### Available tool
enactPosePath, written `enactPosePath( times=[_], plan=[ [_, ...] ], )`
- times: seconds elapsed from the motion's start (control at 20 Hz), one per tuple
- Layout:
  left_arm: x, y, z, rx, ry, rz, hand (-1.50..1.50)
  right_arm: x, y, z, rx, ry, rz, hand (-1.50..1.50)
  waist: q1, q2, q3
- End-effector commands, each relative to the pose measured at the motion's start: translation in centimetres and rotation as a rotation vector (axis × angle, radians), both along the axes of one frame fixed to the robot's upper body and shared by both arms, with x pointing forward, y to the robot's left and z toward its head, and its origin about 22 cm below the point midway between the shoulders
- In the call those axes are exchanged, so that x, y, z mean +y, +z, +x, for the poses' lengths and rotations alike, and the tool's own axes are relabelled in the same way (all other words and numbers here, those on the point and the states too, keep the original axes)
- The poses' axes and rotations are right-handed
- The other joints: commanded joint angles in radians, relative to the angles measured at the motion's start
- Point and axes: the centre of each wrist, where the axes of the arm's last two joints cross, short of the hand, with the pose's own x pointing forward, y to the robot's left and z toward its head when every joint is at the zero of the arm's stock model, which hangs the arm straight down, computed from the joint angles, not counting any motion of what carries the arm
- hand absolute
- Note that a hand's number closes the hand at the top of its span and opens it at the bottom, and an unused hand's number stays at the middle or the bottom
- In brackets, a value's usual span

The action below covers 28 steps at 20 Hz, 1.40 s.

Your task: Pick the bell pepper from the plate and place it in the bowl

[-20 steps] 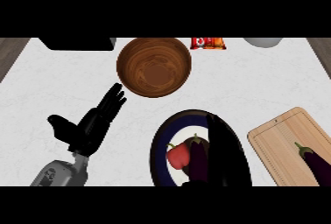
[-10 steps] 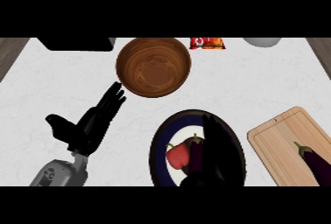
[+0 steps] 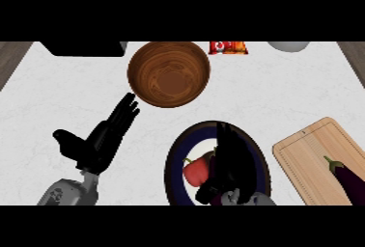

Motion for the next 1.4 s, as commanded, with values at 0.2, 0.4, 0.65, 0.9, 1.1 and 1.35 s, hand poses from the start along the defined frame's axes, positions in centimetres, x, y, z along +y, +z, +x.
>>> enactPosePath(
  times=[0.2, 0.4, 0.65, 0.9, 1.1, 1.35],
  plan=[
    [0.7, 0.4, -0.6, -0.005, 0.0, 0.007, 0.0, 1.9, -0.1, -0.2, 0.103, -0.147, -0.08, -1.5, -0.001, -0.003, 0.0],
    [0.1, -0.4, 0.7, 0.01, 0.008, -0.007, 0.0, 1.9, -1.1, 0.7, 0.083, -0.174, -0.073, -1.5, -0.007, 0.0, 0.0],
    [-0.1, -1.0, -0.1, 0.017, -0.002, -0.002, 0.0, 1.3, -1.4, 0.9, 0.089, -0.175, -0.08, -1.5, -0.01, 0.0, 0.0],
    [1.6, -0.4, -0.3, 0.005, -0.015, 0.005, 0.0, 2.1, -2.5, 1.4, 0.084, -0.201, -0.049, -1.5, 0.001, 0.0, 0.001],
    [-0.2, -0.6, -0.2, 0.016, -0.004, -0.018, 0.0, 1.6, -5.0, 0.7, 0.084, -0.198, -0.067, -1.5, -0.006, -0.001, 0.001],
    [-0.7, -0.4, 0.3, 0.005, 0.001, -0.004, 0.0, 0.9, -6.5, 2.4, 0.013, -0.109, -0.064, 1.5, -0.008, 0.0, 0.001]
  ],
)
